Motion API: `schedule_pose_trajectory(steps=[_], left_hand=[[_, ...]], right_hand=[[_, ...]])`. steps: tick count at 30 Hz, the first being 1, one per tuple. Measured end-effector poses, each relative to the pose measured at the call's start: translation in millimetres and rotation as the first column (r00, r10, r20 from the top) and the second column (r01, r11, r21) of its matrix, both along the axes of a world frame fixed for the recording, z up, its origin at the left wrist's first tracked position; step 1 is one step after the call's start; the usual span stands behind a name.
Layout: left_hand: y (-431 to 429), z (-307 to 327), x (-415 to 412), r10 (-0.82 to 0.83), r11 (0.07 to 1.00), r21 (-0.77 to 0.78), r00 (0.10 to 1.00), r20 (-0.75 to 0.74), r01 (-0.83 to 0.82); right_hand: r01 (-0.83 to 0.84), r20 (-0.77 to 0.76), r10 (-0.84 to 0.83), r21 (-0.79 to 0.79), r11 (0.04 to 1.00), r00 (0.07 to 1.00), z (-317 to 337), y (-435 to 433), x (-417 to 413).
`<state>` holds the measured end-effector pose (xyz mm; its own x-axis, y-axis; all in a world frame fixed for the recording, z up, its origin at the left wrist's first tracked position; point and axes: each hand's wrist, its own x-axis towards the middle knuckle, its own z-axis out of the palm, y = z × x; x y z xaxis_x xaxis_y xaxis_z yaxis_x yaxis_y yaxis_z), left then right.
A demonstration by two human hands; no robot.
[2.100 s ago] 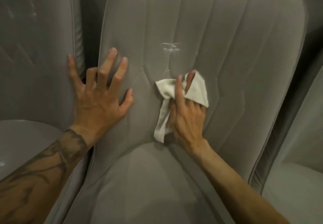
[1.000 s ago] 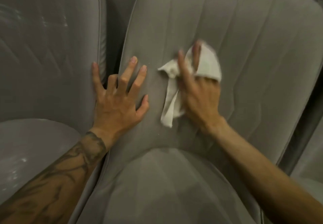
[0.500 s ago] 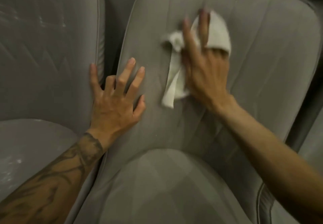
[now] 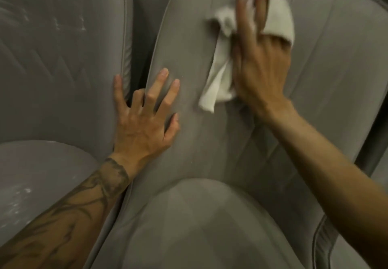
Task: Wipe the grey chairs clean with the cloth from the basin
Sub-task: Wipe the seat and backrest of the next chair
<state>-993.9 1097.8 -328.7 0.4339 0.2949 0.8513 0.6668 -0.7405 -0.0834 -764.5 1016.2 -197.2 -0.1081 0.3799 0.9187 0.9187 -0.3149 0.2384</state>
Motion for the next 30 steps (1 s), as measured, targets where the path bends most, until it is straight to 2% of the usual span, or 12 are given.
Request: schedule_pose_trajectory(steps=[2, 4, 7, 9, 12, 14, 16, 17, 19, 22, 27, 30], left_hand=[[0.1, -0.6, 0.4, 0.001, 1.0, 0.009, 1.0, 0.011, -0.001], [0.2, -0.8, 1.6, -0.002, 1.0, 0.019, 1.0, 0.006, 0.002], [0.5, 0.5, 1.7, -0.005, 1.0, 0.021, 1.0, 0.011, 0.005], [-0.6, 1.1, 0.5, -0.007, 1.0, 0.016, 1.0, 0.02, 0.007], [-0.8, 1.7, 0.4, -0.007, 1.0, 0.001, 1.0, 0.02, 0.007], [-1.1, 1.6, 0.4, -0.001, 1.0, -0.001, 1.0, 0.023, 0.001], [-0.6, 1.4, -0.1, -0.008, 1.0, 0.007, 1.0, 0.028, 0.007], [0.5, 0.8, 0.4, -0.01, 1.0, 0.01, 1.0, 0.027, 0.01], [1.8, -0.1, 1.7, 0.0, 1.0, 0.008, 0.999, 0.032, 0.0], [-0.6, 0.9, 0.9, 0.009, 1.0, 0.02, 0.999, 0.035, -0.01], [-7.6, 8.6, -4.0, -0.035, 0.999, -0.024, 0.998, 0.053, 0.036], [-11.9, 13.5, -13.3, -0.14, 0.984, -0.091, 0.983, 0.119, 0.151]], right_hand=[[0.003, -0.11, 0.019, 0.198, 0.98, 0.994, 17.9, 21.5, -10.8], [-0.025, -0.186, 0.066, 0.217, 0.976, 0.98, -10.2, 23.2, -35.8], [-0.126, -0.166, 0.098, -0.167, 0.978, 0.981, -81.0, -10.2, -58.5], [-0.118, -0.055, 0.106, -0.314, 0.942, 0.993, -80.0, -27.1, -44.6], [-0.07, 0.021, 0.072, -0.092, 0.993, 0.997, -18.3, -0.3, -15.4], [-0.037, -0.046, 0.045, 0.156, 0.987, 0.998, 24.0, 28.2, -16.0], [-0.065, -0.125, 0.102, 0.266, 0.962, 0.987, 25.0, 43.8, -39.8], [-0.127, -0.157, 0.166, 0.23, 0.965, 0.974, 7.1, 43.1, -55.4], [-0.252, -0.17, 0.243, -0.034, 0.967, 0.955, -44.6, 23.4, -84.6], [-0.261, -0.067, 0.252, -0.277, 0.925, 0.965, -66.6, -0.7, -76.1], [-0.219, -0.081, 0.226, 0.081, 0.972, 0.971, 15.3, 48.1, -55.0], [-0.268, -0.193, 0.28, 0.088, 0.959, 0.94, -17.6, 55.0, -79.0]])
